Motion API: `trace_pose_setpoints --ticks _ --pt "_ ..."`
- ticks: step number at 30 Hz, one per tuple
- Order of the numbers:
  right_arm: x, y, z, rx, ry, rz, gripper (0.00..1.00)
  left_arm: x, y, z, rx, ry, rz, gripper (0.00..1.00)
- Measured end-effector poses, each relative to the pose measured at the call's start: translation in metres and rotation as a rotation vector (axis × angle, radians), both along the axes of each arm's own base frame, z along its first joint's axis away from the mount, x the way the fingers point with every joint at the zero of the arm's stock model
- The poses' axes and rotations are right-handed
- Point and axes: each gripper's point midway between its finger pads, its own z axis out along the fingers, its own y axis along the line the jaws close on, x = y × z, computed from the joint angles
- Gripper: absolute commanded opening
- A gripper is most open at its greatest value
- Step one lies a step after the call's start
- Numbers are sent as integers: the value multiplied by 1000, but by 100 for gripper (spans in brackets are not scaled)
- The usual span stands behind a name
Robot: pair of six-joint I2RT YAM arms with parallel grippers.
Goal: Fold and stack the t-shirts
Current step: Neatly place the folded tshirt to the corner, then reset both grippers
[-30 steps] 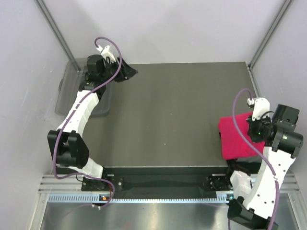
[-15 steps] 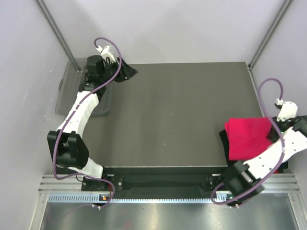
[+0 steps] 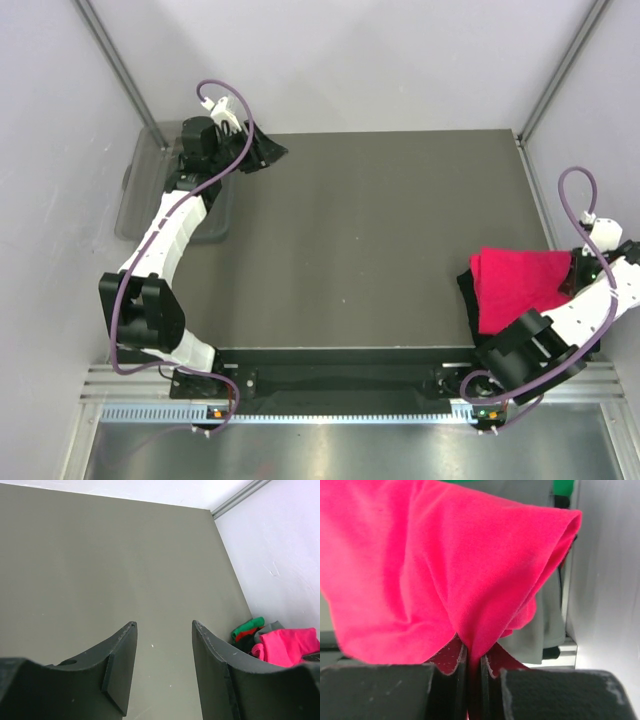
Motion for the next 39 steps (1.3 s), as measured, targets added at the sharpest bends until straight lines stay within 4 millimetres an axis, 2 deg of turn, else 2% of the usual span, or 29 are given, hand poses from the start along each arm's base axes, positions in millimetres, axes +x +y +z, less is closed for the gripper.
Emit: trace_pose_setpoints --ticks 3,8,10,11,12,13,15,17,18,19,22,24,26,28,29,31,32,33,36,39 --pt "4 -10 -9 -12 3 -20 0 0 0 0 0 0 0 52" --pt "12 -28 -9 -61 -17 -48 0 1 1 0 3 -1 7 52" --pt "14 -34 -8 -80 -25 -55 17 0 1 -1 4 0 9 52" --pt "15 -36 -8 -83 -28 -58 29 0 2 -1 5 0 10 52" --pt "16 -37 -8 -87 -30 -60 51 -1 2 -1 6 -1 11 52" --pt "18 -39 -8 -92 -35 -64 66 -1 2 -1 7 -2 10 53" --pt "20 -43 -5 -115 -48 -57 83 -2 2 0 10 -7 10 53" --pt "23 -45 -1 -131 -68 -53 88 -2 3 1 17 -15 12 53" --pt "23 -44 3 -143 -81 -51 96 -3 4 2 22 -21 13 53" --pt "24 -42 8 -157 -99 -49 100 -3 5 2 31 -29 16 54" --pt "30 -32 39 -243 -183 -13 100 -3 10 3 83 -58 28 54" --pt "39 -17 63 -303 -252 35 100 -2 14 1 143 -76 41 54" --pt "56 9 88 -339 -334 130 100 -2 13 1 240 -108 42 56" --pt "73 42 100 -312 -401 237 100 -5 4 9 331 -156 23 58" --pt "80 56 102 -284 -421 274 100 -7 -3 15 366 -187 8 59" --pt "93 84 100 -199 -443 334 100 -11 -11 24 418 -242 -6 70" --pt "99 97 98 -148 -451 356 100 -14 -15 26 440 -263 -11 90" --pt "106 110 97 -96 -465 371 100 -16 -14 25 458 -279 -7 99" --pt "131 147 86 44 -478 398 100 -25 1 17 507 -275 34 99" --pt "153 179 79 97 -485 384 99 -22 18 7 559 -263 100 99"
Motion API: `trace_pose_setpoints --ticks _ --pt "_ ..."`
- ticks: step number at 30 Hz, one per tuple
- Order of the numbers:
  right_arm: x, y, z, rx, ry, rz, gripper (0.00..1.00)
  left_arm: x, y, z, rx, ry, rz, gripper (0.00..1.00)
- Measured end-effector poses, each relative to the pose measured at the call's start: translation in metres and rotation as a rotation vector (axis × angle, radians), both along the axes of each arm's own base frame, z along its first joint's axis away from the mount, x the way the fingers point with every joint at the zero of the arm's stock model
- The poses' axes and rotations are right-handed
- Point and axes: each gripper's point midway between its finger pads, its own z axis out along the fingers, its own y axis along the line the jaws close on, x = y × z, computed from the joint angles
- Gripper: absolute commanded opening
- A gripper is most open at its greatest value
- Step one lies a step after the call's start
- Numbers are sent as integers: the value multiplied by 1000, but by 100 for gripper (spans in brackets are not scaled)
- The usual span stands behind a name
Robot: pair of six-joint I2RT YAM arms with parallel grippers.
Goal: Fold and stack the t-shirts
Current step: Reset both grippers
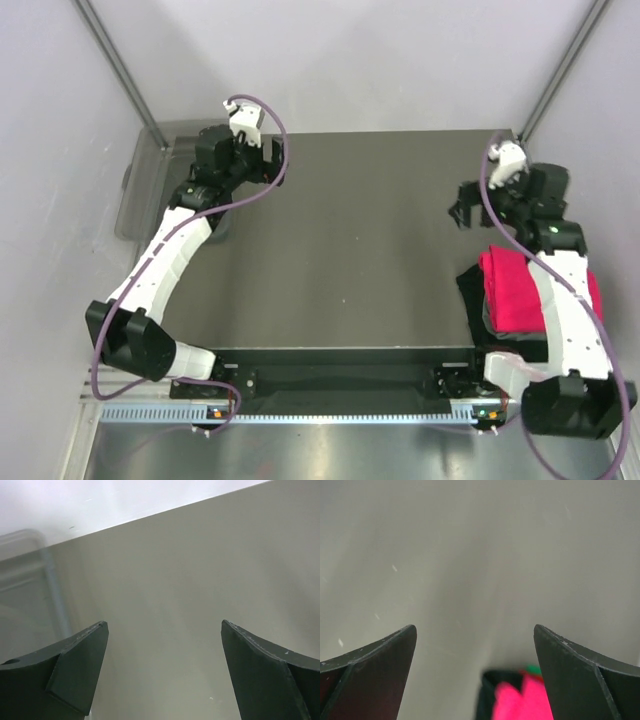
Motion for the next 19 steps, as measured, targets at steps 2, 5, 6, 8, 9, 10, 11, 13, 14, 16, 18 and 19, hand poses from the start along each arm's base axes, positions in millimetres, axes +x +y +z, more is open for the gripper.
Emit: trace_pose_setpoints --ticks 2,5,6,8,9,10,11,13,14,16,18,19 --pt "18 24 2 29 -12 1 99 4 8 -10 18 5 47 99" --pt "41 46 -2 82 4 0 100 7 19 -31 41 25 114 99" --pt "48 49 -5 90 12 -8 100 7 22 -37 46 32 129 99" --pt "59 50 -13 96 30 -30 100 8 27 -48 58 38 156 99" --pt "63 51 -18 95 40 -37 100 8 28 -52 62 41 163 99" --pt "67 52 -22 92 46 -41 100 9 30 -54 69 41 169 99" --pt "70 55 -25 87 48 -41 100 9 31 -56 75 36 172 99" --pt "75 64 -26 82 38 -34 100 11 33 -60 89 22 177 99" --pt "76 69 -27 76 32 -27 100 11 34 -63 94 22 180 99" --pt "79 78 -29 53 20 -11 100 9 37 -74 115 35 184 99" --pt "82 85 -32 21 4 1 100 6 39 -84 135 51 186 99" --pt "82 88 -35 -1 -6 8 100 4 41 -88 142 56 188 99"
